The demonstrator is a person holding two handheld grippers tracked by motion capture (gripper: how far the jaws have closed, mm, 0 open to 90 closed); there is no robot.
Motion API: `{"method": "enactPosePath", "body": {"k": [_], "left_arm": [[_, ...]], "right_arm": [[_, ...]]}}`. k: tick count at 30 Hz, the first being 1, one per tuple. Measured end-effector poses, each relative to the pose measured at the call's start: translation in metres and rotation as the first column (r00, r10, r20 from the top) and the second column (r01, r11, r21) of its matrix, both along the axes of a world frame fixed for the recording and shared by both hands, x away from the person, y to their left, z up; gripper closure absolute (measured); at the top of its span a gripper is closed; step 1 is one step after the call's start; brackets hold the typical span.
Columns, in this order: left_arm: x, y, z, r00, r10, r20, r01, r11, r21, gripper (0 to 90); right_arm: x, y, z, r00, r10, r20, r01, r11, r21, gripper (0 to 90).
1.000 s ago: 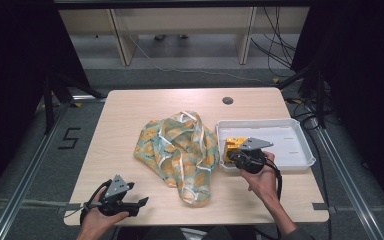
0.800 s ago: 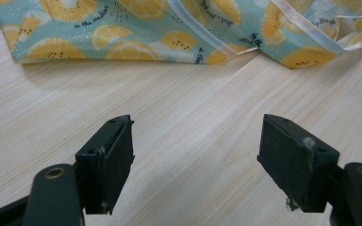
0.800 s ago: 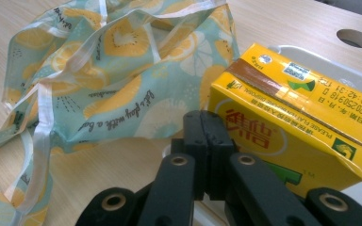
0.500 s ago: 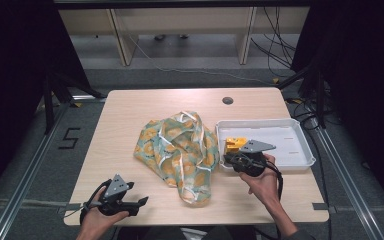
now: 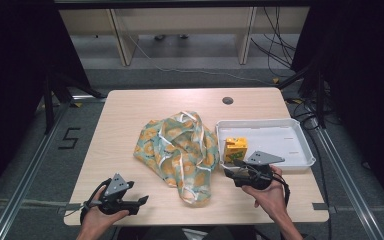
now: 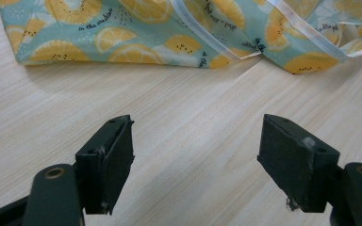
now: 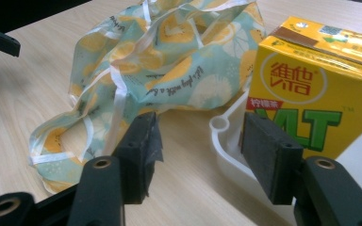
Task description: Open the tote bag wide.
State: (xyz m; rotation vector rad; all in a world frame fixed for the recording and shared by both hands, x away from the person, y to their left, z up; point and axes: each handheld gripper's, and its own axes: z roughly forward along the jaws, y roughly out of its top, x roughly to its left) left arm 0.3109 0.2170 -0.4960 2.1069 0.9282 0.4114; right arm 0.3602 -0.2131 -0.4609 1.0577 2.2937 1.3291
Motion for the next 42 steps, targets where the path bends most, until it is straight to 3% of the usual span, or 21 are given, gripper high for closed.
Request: {"method": "enactPosePath", "body": {"k": [3, 6, 9, 10, 11, 13, 14, 16, 18, 21, 25, 28, 30, 32, 34, 36, 37, 38, 39, 40, 42], "left_arm": [[-0.001, -0.001, 0.0, 1.0, 0.007, -0.005, -0.007, 0.9999, -0.008, 26.3], [-0.002, -0.001, -0.001, 0.9998, 0.014, 0.012, -0.014, 0.9994, -0.031, 26.4], [-0.003, -0.002, -0.001, 0.9998, 0.02, 0.002, -0.02, 0.9988, -0.044, 26.3], [-0.002, -0.001, 0.0, 0.9998, 0.02, -0.002, -0.02, 0.9995, -0.023, 26.4], [-0.003, -0.001, 0.0, 0.9999, 0.014, -0.005, -0.015, 0.9994, -0.031, 26.3], [-0.003, 0.0, 0.001, 1.0, 0.004, -0.008, -0.004, 0.9999, -0.013, 26.4], [-0.003, 0.001, 0.001, 0.9999, -0.001, -0.01, 0.001, 1.0, -0.006, 26.4], [-0.003, 0.0, 0.0, 0.9999, 0.014, -0.002, -0.014, 0.9998, -0.017, 26.3], [-0.003, 0.002, 0.002, 0.9999, -0.014, 0.0, 0.014, 0.9999, 0.009, 26.3], [-0.003, 0.002, 0.002, 0.9999, -0.011, 0.005, 0.011, 0.9999, 0.006, 26.3], [-0.003, 0.001, 0.001, 1.0, -0.009, 0.004, 0.009, 1.0, 0.0, 26.3], [-0.003, 0.001, 0.0, 0.9999, -0.008, 0.008, 0.008, 1.0, -0.006, 26.3], [-0.003, 0.001, 0.0, 0.9999, -0.007, 0.007, 0.007, 1.0, -0.004, 26.3], [-0.003, 0.001, 0.0, 0.9999, -0.007, 0.007, 0.007, 1.0, -0.001, 26.3], [-0.003, 0.001, 0.0, 0.9999, -0.008, 0.008, 0.008, 1.0, -0.002, 26.3], [-0.003, 0.001, 0.0, 0.9999, -0.008, 0.008, 0.008, 1.0, -0.002, 26.3], [-0.003, 0.001, 0.0, 1.0, -0.008, 0.006, 0.008, 1.0, -0.002, 26.3], [-0.003, 0.001, 0.0, 0.9999, -0.008, 0.006, 0.008, 1.0, -0.001, 26.3], [-0.003, 0.001, 0.0, 1.0, -0.008, 0.005, 0.008, 1.0, -0.001, 26.3], [-0.003, 0.0, 0.0, 1.0, -0.002, 0.005, 0.002, 0.9999, -0.011, 26.3], [-0.003, 0.0, 0.0, 1.0, -0.002, 0.004, 0.003, 0.9999, -0.011, 26.3]], "right_arm": [[0.0, -0.005, -0.001, 0.9997, -0.002, 0.023, 0.003, 1.0, -0.007, 44.2], [-0.002, -0.007, -0.003, 0.9997, -0.009, 0.023, 0.009, 1.0, 0.007, 41.4], [-0.005, -0.008, -0.005, 0.9996, -0.026, 0.013, 0.025, 1.0, 0.015, 39.0], [-0.005, -0.011, -0.005, 0.9996, -0.025, 0.016, 0.025, 1.0, 0.0, 38.1], [-0.005, -0.012, -0.005, 0.9994, -0.03, 0.016, 0.03, 1.0, -0.008, 37.8], [-0.009, -0.014, -0.006, 0.9986, -0.053, -0.006, 0.053, 0.999, 0.009, 36.9], [-0.008, -0.017, -0.006, 0.9993, -0.037, 0.006, 0.037, 0.999, -0.006, 36.3], [-0.01, -0.02, -0.007, 0.9989, -0.046, -0.002, 0.046, 0.999, -0.005, 35.1], [-0.011, -0.024, -0.009, 0.9984, -0.056, 0.001, 0.056, 0.998, -0.003, 33.2], [-0.014, -0.029, -0.012, 0.9974, -0.072, -0.008, 0.072, 0.997, -0.008, 30.8], [-0.023, -0.033, -0.016, 0.9927, -0.103, -0.063, 0.101, 0.994, -0.038, 25.9], [-0.026, -0.039, -0.019, 0.9941, -0.096, -0.051, 0.092, 0.992, -0.083, 24.1], [-0.03, -0.043, -0.02, 0.9939, -0.088, -0.066, 0.083, 0.994, -0.077, 24.0], [-0.033, -0.045, -0.023, 0.9938, -0.099, -0.051, 0.094, 0.992, -0.084, 23.8], [-0.038, -0.045, -0.024, 0.9898, -0.114, -0.084, 0.108, 0.991, -0.073, 23.5], [-0.038, -0.048, -0.026, 0.9933, -0.094, -0.068, 0.088, 0.992, -0.091, 22.7], [-0.042, -0.047, -0.026, 0.9895, -0.112, -0.09, 0.106, 0.991, -0.078, 22.4], [-0.041, -0.05, -0.027, 0.9927, -0.099, -0.07, 0.091, 0.99, -0.107, 22.4], [-0.042, -0.051, -0.027, 0.9934, -0.079, -0.083, 0.07, 0.992, -0.107, 22.4], [-0.045, -0.049, -0.027, 0.9879, -0.116, -0.103, 0.106, 0.989, -0.101, 22.4], [-0.044, -0.05, -0.03, 0.9932, -0.092, -0.071, 0.084, 0.991, -0.106, 22.4]]}}
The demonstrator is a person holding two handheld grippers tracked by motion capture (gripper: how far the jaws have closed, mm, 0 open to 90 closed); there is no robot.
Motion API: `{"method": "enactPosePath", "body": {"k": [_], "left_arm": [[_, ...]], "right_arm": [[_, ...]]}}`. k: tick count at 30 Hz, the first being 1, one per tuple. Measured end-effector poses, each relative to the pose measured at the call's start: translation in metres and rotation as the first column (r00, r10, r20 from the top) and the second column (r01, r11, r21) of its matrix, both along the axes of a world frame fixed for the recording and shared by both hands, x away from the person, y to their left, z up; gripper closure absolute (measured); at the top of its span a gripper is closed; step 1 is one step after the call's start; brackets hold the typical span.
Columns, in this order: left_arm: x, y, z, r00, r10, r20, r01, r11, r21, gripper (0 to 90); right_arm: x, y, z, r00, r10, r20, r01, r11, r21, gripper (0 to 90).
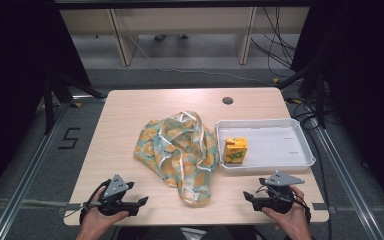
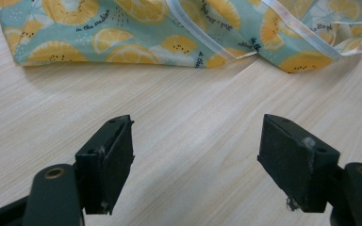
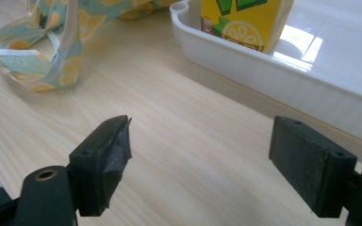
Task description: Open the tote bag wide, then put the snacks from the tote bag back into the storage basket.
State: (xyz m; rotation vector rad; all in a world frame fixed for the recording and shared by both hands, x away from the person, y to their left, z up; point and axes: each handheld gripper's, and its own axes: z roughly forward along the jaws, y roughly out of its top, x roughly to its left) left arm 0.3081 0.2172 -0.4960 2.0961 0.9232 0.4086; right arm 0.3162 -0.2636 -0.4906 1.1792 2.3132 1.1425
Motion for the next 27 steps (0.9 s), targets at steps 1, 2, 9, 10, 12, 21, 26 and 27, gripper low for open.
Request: {"method": "enactPosePath", "body": {"k": [1, 2, 9, 10, 12, 21, 26, 27], "left_arm": [[0.0, 0.0, 0.0, 1.0, -0.005, -0.001, 0.005, 1.0, 0.007, 26.3], [0.0, 0.001, 0.0, 1.0, -0.006, 0.0, 0.006, 0.9999, 0.008, 26.3], [0.001, -0.002, -0.001, 0.9999, 0.016, 0.002, -0.016, 0.9995, -0.027, 26.3], [0.001, -0.003, -0.002, 0.9998, 0.02, 0.006, -0.02, 0.999, -0.039, 26.3], [0.001, -0.003, -0.002, 0.9998, 0.021, 0.007, -0.021, 0.999, -0.039, 26.3], [0.002, -0.002, -0.001, 0.9997, 0.017, -0.017, -0.017, 0.9997, -0.015, 26.3], [0.001, -0.001, -0.001, 0.9998, 0.016, -0.013, -0.017, 0.9997, -0.015, 26.3], [0.002, 0.0, 0.0, 1.0, 0.007, -0.003, -0.007, 1.0, 0.001, 26.2]], "right_arm": [[-0.001, -0.001, 0.0, 0.9999, 0.004, -0.016, -0.004, 1.0, 0.002, 22.3], [-0.001, -0.001, -0.001, 1.0, -0.003, -0.008, 0.003, 1.0, 0.001, 22.3], [-0.001, -0.002, -0.001, 0.9999, 0.001, -0.017, -0.001, 1.0, -0.009, 22.4], [-0.002, -0.002, -0.001, 0.9997, -0.015, -0.018, 0.015, 1.0, -0.014, 22.4], [-0.002, -0.004, -0.002, 0.9997, -0.016, -0.019, 0.015, 1.0, -0.023, 22.5], [-0.004, -0.014, -0.007, 0.9992, -0.021, -0.035, 0.02, 0.999, -0.027, 22.7], [-0.008, -0.017, -0.009, 0.9993, -0.02, -0.031, 0.019, 0.999, -0.034, 22.7], [-0.009, -0.018, -0.008, 0.9988, -0.014, -0.047, 0.013, 0.999, -0.037, 22.8]]}}
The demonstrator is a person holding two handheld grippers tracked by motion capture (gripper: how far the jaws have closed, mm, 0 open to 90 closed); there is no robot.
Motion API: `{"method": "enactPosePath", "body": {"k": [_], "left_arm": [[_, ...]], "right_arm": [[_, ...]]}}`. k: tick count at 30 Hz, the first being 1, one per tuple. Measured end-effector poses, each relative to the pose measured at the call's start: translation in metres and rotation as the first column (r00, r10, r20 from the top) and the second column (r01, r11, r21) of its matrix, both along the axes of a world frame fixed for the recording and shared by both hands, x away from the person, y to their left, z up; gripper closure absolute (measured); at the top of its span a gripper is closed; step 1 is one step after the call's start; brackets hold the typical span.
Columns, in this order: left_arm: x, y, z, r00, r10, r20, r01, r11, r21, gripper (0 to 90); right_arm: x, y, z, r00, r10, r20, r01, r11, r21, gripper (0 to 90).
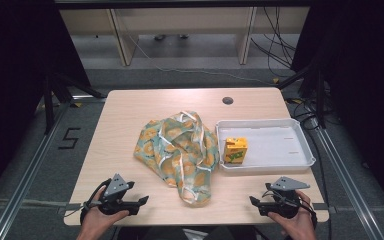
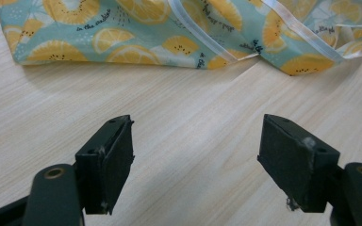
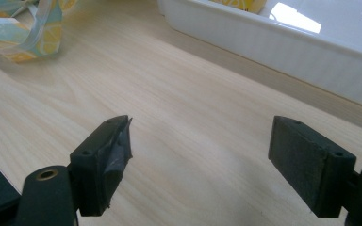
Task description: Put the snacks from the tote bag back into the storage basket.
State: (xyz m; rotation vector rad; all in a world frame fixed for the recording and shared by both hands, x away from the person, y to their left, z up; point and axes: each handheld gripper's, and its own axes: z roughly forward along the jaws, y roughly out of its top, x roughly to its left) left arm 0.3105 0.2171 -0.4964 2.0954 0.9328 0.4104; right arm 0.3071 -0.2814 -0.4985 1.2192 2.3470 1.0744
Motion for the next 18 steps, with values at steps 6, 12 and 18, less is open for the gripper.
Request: {"method": "enactPosePath", "body": {"k": [6, 12, 18], "left_arm": [[-0.0011, -0.0011, -0.0011, 0.9999, 0.01, -0.011, -0.01, 0.9998, -0.019, 26.1], [-0.0024, -0.0008, -0.0002, 0.9999, 0.014, -0.002, -0.014, 0.9998, -0.014, 26.1], [-0.0021, 0.0011, 0.0015, 0.9999, -0.01, -0.001, 0.01, 0.9998, 0.017, 26.1]], "right_arm": [[-0.001, -0.0012, -0.0015, 1.0, 0.007, -0.006, -0.007, 1.0, -0.007, 22.8], [-0.0056, 0.0033, -0.0014, 0.9998, -0.021, -0.003, 0.021, 1.0, -0.016, 22.9], [-0.0055, 0.0023, -0.0026, 0.9999, -0.004, 0.012, 0.004, 1.0, -0.02, 22.8]]}}
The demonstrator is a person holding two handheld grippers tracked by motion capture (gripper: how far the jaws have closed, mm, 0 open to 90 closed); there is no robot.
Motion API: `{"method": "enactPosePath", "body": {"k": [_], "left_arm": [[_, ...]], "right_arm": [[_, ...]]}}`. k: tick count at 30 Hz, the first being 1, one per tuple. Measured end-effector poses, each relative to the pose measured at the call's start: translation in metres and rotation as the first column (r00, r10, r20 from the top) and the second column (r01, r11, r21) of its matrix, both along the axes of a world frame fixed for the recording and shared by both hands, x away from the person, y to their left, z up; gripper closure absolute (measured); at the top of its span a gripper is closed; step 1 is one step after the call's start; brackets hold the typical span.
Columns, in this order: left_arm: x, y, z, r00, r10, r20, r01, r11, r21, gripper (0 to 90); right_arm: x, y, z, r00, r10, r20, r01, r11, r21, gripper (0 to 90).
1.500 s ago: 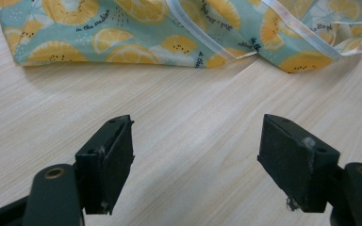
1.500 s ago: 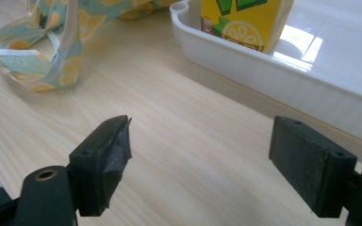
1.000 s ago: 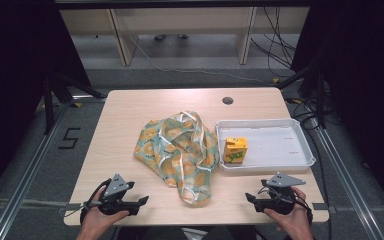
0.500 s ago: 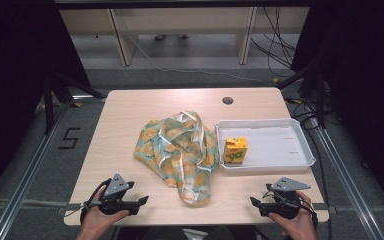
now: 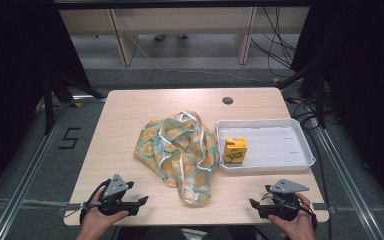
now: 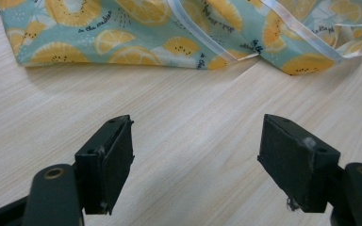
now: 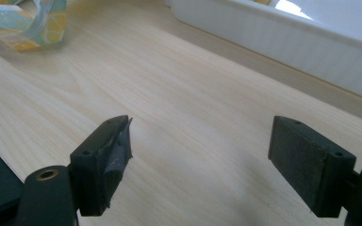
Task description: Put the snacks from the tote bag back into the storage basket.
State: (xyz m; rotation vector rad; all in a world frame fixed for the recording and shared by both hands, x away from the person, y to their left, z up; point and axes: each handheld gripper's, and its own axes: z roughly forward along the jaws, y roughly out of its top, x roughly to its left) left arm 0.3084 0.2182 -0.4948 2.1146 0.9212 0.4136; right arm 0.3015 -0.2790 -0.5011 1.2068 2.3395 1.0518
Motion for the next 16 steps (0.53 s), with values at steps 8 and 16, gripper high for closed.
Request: {"method": "enactPosePath", "body": {"k": [8, 16], "left_arm": [[-0.0003, 0.0005, 0.0004, 1.0, 0.0, -0.002, 0.0, 1.0, 0.0, 26.1], [0.0001, 0.0003, 0.0002, 1.0, 0.006, 0.002, -0.006, 1.0, 0.001, 25.3]], "right_arm": [[-0.001, 0.0012, -0.001, 0.9999, -0.007, -0.014, 0.007, 1.0, -0.004, 22.5], [0.0001, 0.001, -0.0014, 0.9999, 0.007, -0.008, -0.007, 1.0, -0.006, 22.4]]}}
